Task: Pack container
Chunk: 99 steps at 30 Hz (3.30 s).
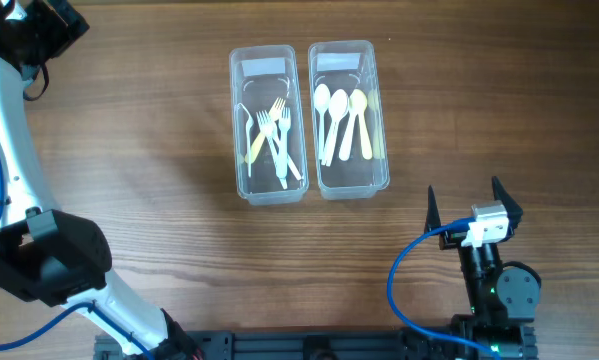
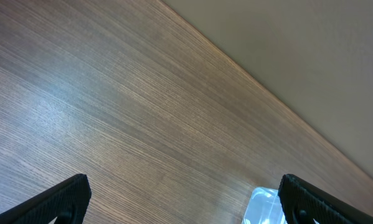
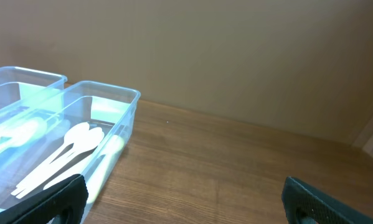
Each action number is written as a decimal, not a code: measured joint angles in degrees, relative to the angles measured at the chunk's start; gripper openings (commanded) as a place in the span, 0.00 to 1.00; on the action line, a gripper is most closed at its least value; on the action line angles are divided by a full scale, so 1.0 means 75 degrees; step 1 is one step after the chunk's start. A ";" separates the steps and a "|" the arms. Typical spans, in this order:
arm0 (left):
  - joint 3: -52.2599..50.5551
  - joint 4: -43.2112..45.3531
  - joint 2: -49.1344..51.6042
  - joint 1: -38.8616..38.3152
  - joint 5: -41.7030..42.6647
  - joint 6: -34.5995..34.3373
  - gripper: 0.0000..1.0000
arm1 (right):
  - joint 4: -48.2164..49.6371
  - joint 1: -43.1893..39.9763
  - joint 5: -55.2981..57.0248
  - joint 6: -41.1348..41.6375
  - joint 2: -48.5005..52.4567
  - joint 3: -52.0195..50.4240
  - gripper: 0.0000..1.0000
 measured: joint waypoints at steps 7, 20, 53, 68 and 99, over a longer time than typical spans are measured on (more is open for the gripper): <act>-0.0003 0.0061 -0.0085 0.0020 -0.0114 -0.0015 1.00 | 0.0000 0.0000 0.0000 0.0000 0.0000 0.0000 1.00; -0.0070 -0.0020 -0.4572 0.0111 -0.1609 -0.0061 1.00 | 0.0000 0.0000 0.0000 -0.0003 0.0000 0.0000 1.00; -1.3298 0.6557 -1.3545 -0.1687 -0.1189 -0.0373 1.00 | -0.0003 0.0000 0.0000 -0.0055 -0.0020 -0.0003 1.00; -1.5090 0.6889 -1.4737 -0.1813 -0.0973 -0.0691 1.00 | -0.0003 0.0000 0.0000 -0.0055 -0.0020 -0.0003 1.00; -1.5606 0.6895 -1.4743 -0.1813 -0.0871 -0.0079 1.00 | -0.0003 0.0000 0.0000 -0.0055 -0.0020 -0.0003 1.00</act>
